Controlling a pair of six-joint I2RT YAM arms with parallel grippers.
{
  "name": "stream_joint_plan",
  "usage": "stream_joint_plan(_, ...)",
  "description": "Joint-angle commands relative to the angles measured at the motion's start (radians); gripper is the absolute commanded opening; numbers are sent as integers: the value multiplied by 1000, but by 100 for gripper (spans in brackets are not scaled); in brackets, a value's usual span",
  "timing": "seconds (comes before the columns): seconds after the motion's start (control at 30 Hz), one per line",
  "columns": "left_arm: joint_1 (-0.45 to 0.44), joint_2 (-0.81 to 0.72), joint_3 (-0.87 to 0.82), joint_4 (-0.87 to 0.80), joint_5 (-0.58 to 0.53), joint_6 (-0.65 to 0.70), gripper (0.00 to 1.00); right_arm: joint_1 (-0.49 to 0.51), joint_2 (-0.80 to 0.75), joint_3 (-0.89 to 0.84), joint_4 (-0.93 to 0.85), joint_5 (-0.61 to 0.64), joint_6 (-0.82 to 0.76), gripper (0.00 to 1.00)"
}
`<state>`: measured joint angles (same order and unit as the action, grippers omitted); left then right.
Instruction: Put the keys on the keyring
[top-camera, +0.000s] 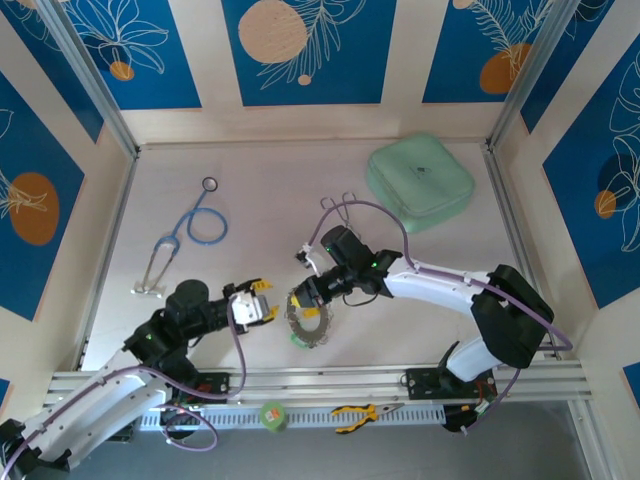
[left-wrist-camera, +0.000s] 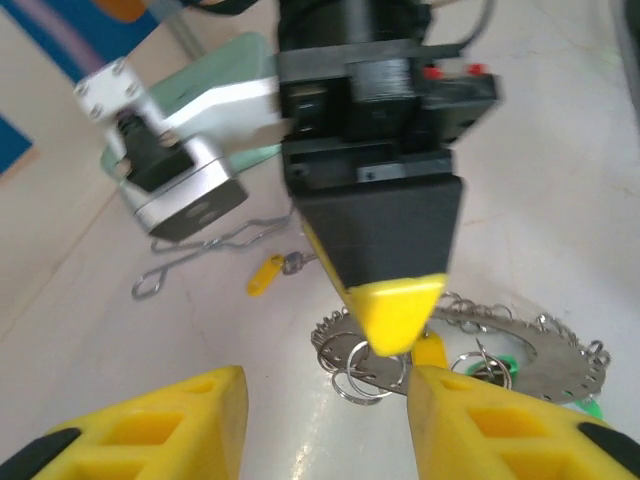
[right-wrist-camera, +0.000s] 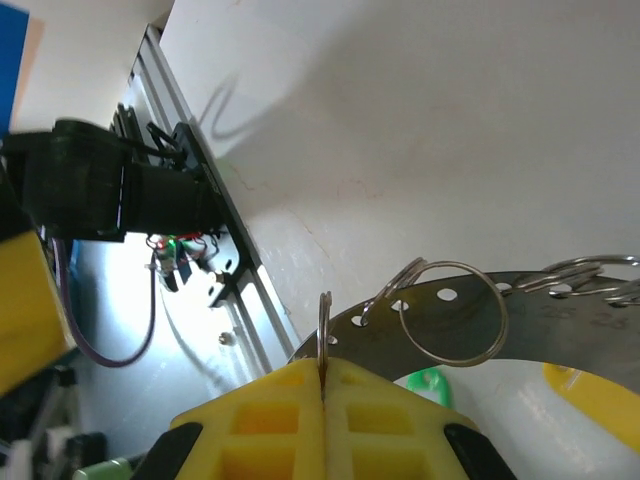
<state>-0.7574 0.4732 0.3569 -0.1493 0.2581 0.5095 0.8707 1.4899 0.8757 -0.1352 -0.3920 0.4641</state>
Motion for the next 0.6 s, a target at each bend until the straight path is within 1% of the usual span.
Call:
stream_joint_plan(0.0, 0, 81, 61, -45, -38, -140, 42, 18, -45, 36, -46, 8, -195, 0)
stream_joint_plan(0.1, 7, 160, 79, -25, 47, -167, 39, 21, -60, 31, -48, 21, -265, 0)
stream_joint_plan(0.2, 15, 198, 77, 2, 103, -176, 37, 27, -87, 21, -43, 37, -322, 0)
stream_joint_plan(0.4, 54, 201, 73, 5, 181, -196, 34, 37, -162, -21, -42, 53, -426, 0)
stream_joint_plan(0.57, 78, 235, 76, 38, 252, -211, 34, 48, -183, -25, -57, 65, -505, 0)
